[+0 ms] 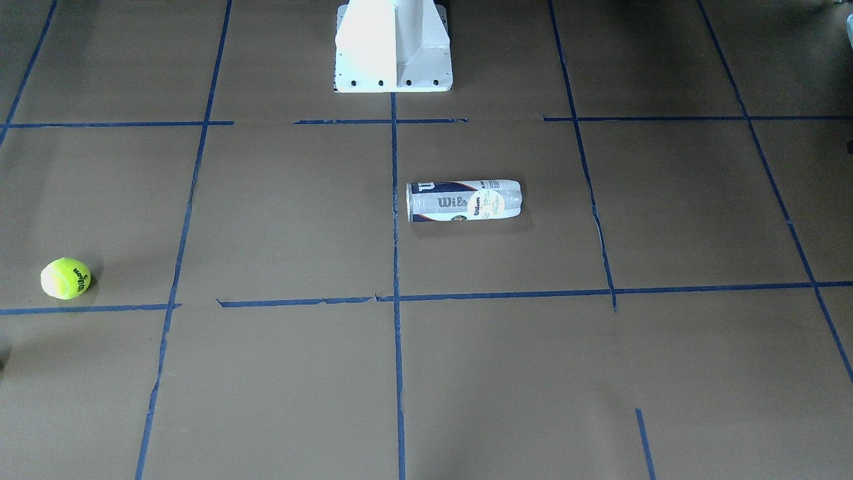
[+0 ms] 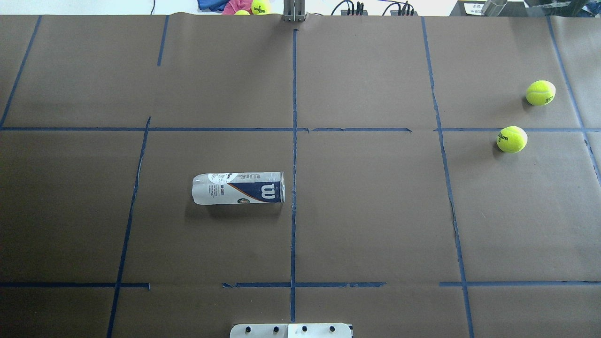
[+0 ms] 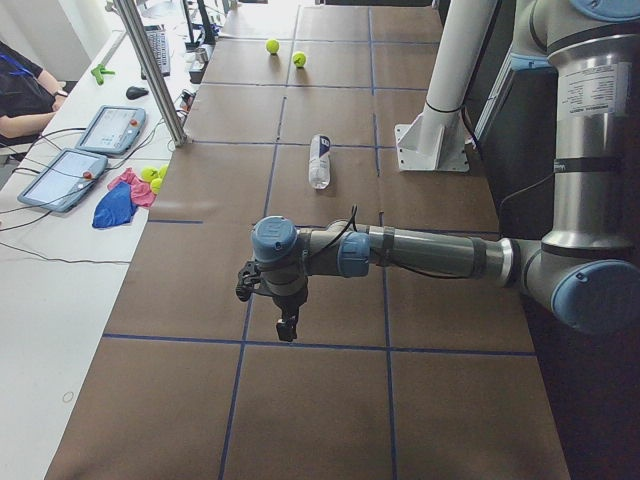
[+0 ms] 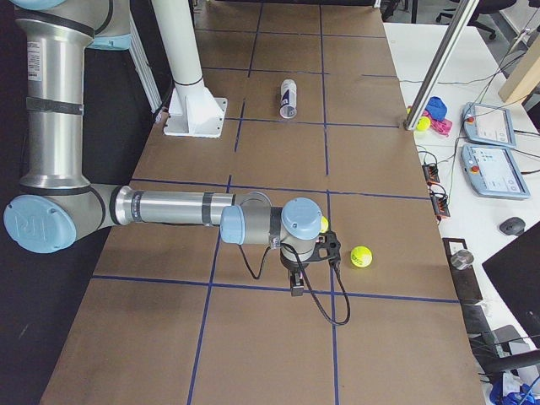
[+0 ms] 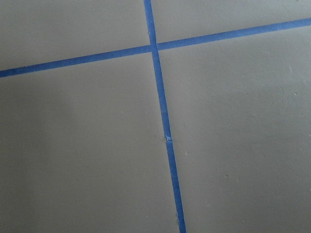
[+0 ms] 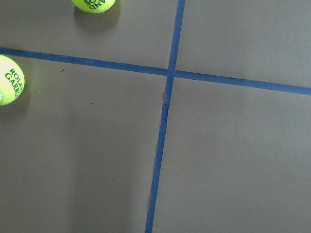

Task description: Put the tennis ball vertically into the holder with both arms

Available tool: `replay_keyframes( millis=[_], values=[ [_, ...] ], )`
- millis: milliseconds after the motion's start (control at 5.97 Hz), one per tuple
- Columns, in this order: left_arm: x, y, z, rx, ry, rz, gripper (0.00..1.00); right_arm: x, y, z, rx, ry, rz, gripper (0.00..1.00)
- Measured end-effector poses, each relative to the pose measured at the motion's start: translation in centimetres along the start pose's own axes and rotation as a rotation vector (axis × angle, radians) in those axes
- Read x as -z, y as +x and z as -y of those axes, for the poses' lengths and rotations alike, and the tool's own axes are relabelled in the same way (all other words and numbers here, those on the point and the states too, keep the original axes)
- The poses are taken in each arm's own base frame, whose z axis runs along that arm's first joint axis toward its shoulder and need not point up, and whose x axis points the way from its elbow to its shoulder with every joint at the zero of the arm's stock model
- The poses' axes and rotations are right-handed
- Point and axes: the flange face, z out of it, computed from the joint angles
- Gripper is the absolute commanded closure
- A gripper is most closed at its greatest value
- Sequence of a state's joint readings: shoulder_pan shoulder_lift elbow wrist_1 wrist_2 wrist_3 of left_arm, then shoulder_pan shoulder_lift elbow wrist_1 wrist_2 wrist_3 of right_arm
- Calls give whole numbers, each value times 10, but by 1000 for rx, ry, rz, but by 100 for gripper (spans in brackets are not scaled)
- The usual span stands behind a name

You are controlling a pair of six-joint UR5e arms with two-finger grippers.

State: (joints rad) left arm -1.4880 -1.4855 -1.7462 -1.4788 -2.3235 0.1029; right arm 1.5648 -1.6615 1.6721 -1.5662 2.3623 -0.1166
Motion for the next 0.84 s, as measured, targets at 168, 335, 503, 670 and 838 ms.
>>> replay_keyframes(
  millis=[168,335,503,670,838],
  values=[
    [2,1,0,-3,3,1,0,0,-1,1,2,1,0,0],
    [4,3,-1,-7,6,3,0,1,-2,3,5,2,0,0],
    [6,5,0,-10,10,5,0,2,-5,7,8,5,-1,0],
    [11,11,9,-24,26,5,0,4,-8,11,9,9,-1,0],
    [26,24,29,-61,68,7,0,4,-10,14,10,10,-1,0]
  ],
)
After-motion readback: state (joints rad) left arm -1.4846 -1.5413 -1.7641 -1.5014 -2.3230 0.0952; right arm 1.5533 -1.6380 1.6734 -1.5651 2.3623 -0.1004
